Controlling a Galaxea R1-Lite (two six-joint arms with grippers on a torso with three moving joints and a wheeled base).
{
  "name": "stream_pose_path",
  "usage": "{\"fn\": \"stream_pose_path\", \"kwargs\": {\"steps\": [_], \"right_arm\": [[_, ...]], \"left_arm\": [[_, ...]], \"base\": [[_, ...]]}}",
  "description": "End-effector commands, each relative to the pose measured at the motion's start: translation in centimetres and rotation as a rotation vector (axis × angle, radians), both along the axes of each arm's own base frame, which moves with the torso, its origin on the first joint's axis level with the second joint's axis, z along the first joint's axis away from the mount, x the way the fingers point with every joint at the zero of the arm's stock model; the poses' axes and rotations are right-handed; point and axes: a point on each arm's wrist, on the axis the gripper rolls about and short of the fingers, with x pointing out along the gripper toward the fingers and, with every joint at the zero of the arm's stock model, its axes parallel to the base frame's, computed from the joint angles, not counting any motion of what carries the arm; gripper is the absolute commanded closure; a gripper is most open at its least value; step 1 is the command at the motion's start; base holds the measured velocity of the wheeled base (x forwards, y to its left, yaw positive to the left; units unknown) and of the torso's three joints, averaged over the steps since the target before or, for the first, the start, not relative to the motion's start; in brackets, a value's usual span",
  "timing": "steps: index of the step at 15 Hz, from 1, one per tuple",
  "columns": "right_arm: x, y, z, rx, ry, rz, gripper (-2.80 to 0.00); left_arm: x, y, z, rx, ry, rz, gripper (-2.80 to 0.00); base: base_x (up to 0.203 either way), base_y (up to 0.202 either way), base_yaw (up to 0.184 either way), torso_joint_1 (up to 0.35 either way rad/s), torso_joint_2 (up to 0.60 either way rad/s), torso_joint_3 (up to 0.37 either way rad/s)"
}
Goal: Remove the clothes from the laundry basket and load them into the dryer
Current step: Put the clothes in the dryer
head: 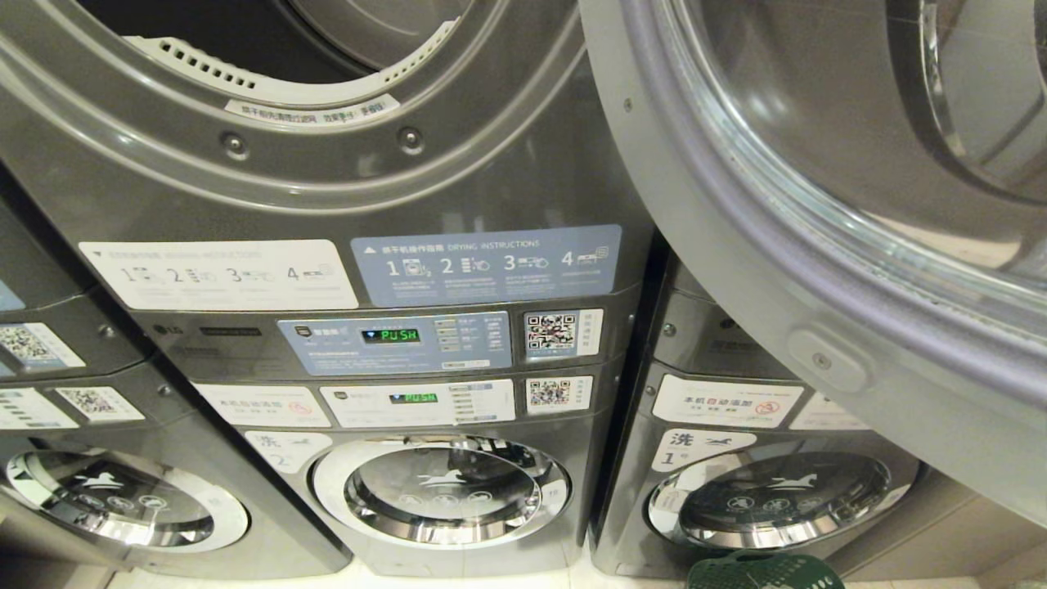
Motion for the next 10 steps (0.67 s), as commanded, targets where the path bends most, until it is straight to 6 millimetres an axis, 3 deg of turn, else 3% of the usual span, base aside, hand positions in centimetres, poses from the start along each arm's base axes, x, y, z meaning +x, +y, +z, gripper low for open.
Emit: {"fn": "stream_pose_path", "kwargs": {"steps": [1, 10], "right_arm": [[0.01, 0.0, 0.0, -0.001, 0.001, 0.001, 0.0], [0.01, 0.0, 0.0, -0.001, 0.002, -0.001, 0.0]], "left_arm": [[0.0, 0.0, -0.01, 0.0, 0.0, 0.0, 0.0], [0.0, 0.0, 0.0, -0.002, 0.0, 0.0, 0.0]], "base": [[0.0, 0.0, 0.0, 0.051, -0.09, -0.042], [0.0, 0.0, 0.0, 0.037, -0.07, -0.035]]}}
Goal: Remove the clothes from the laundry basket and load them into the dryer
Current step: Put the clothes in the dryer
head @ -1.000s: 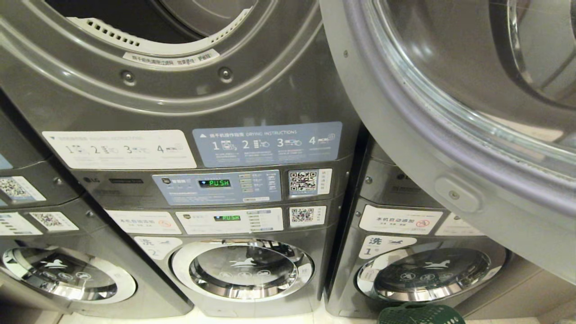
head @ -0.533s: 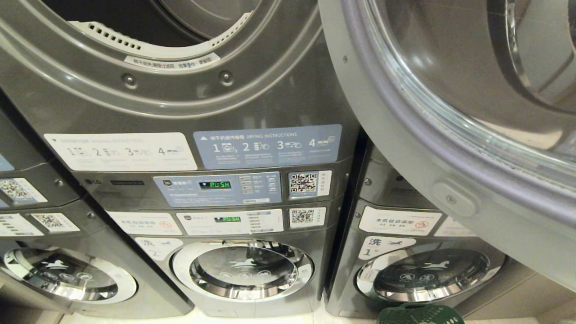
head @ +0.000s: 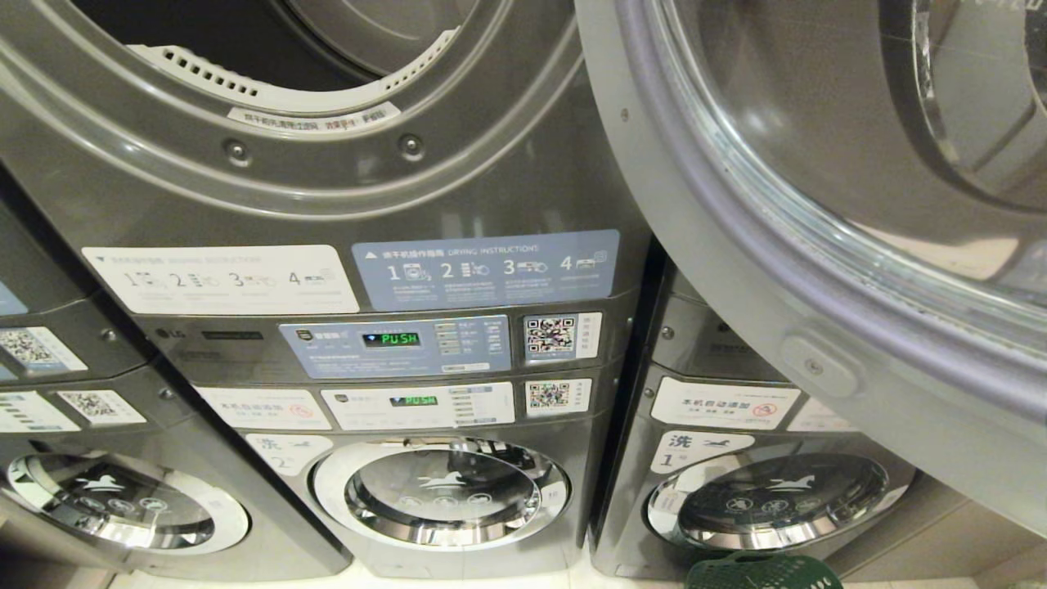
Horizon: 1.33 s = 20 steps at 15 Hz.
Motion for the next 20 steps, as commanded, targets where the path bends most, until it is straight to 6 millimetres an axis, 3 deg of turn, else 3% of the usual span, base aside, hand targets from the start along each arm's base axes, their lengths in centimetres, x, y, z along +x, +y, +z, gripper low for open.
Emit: {"fn": "stream_pose_path", "kwargs": {"steps": [1, 20], "right_arm": [[0.01, 0.0, 0.0, -0.001, 0.001, 0.0, 0.0], [0.01, 0.0, 0.0, -0.001, 0.001, 0.0, 0.0]], "left_arm": [[0.0, 0.0, 0.01, -0.001, -0.001, 0.0, 0.0], [0.0, 0.0, 0.01, -0.001, -0.001, 0.0, 0.0]], "base": [[0.0, 0.0, 0.0, 0.0, 0.0, 0.0], [0.0, 0.181, -0.002, 0.004, 0.0, 0.002]]}}
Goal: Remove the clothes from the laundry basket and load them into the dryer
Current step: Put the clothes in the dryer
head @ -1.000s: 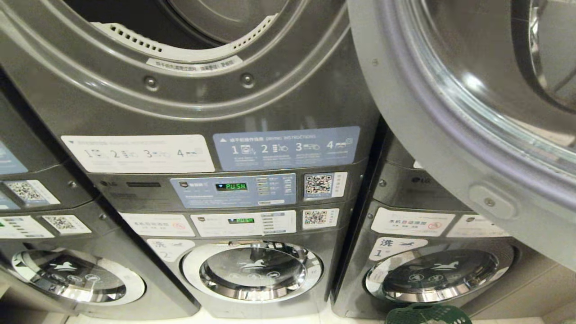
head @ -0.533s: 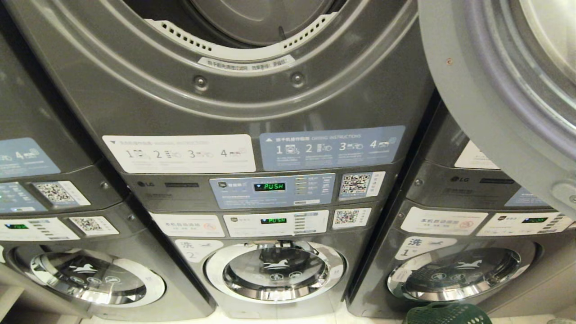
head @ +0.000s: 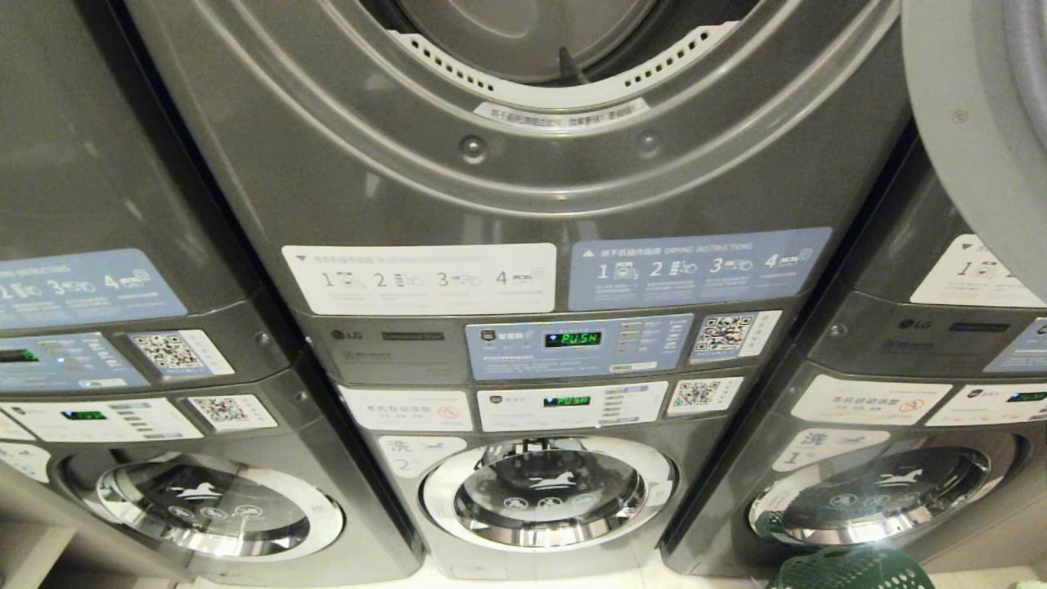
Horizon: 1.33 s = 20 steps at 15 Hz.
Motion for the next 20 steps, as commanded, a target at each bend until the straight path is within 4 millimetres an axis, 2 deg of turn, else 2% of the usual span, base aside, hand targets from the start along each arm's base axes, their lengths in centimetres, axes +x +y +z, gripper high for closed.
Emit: {"fn": "stream_pose_path", "kwargs": {"steps": [1, 20], "right_arm": [[0.01, 0.0, 0.0, -0.001, 0.001, 0.0, 0.0], [0.01, 0.0, 0.0, 0.001, 0.001, 0.0, 0.0]], "left_arm": [[0.0, 0.0, 0.0, 0.0, 0.0, 0.001, 0.0], [0.0, 0.0, -0.01, 0.0, 0.001, 0.001, 0.0]], "base": [[0.0, 0.199, -0.001, 0.002, 0.0, 0.002], [0.0, 0.19, -0.002, 0.003, 0.0, 0.002]]}}
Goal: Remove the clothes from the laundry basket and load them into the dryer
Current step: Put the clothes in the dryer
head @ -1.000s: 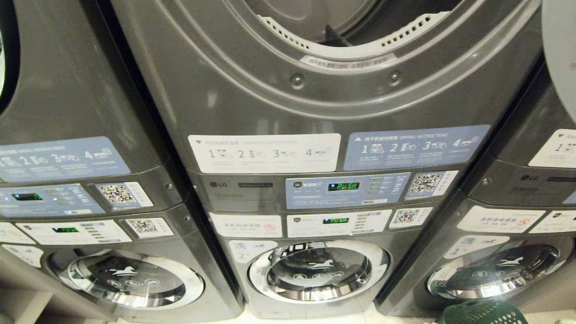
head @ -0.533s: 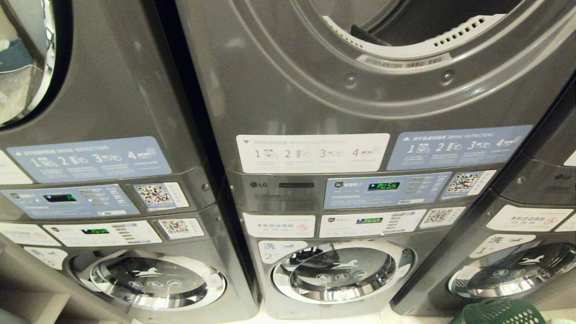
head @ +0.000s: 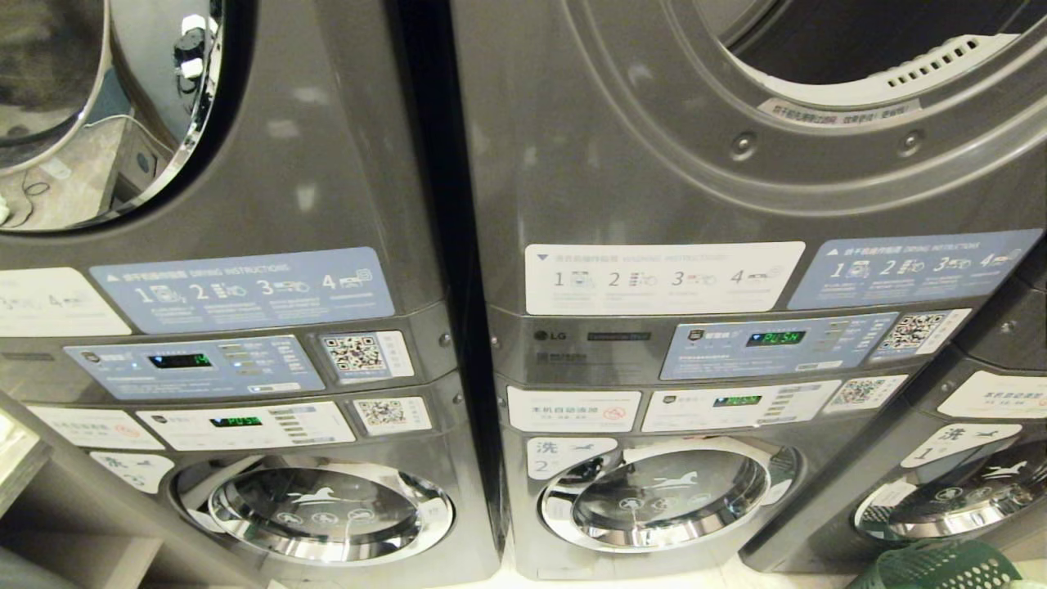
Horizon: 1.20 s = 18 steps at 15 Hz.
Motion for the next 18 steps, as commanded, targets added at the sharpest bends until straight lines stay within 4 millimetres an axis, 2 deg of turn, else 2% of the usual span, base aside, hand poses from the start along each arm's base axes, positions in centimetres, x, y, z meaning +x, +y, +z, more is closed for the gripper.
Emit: {"fn": "stream_pose_path", "kwargs": {"steps": [1, 6, 18], "right_arm": [[0.01, 0.0, 0.0, 0.0, 0.001, 0.0, 0.0], [0.01, 0.0, -0.01, 0.0, 0.003, 0.002, 0.0], [-0.01, 0.01, 0.01, -0.012, 0.003, 0.005, 0.0]], "left_arm": [[0.0, 0.0, 0.0, 0.001, 0.0, 0.001, 0.0], [0.0, 0.0, 0.0, 0.002, 0.0, 0.001, 0.0], [0.0, 0.0, 0.0, 0.004, 0.0, 0.001, 0.0]], "base": [[0.0, 0.0, 0.0, 0.0, 0.0, 0.0], [0.027, 0.0, 0.001, -0.003, 0.0, 0.001], [0.194, 0.0, -0.001, 0.006, 0.0, 0.0]]}}
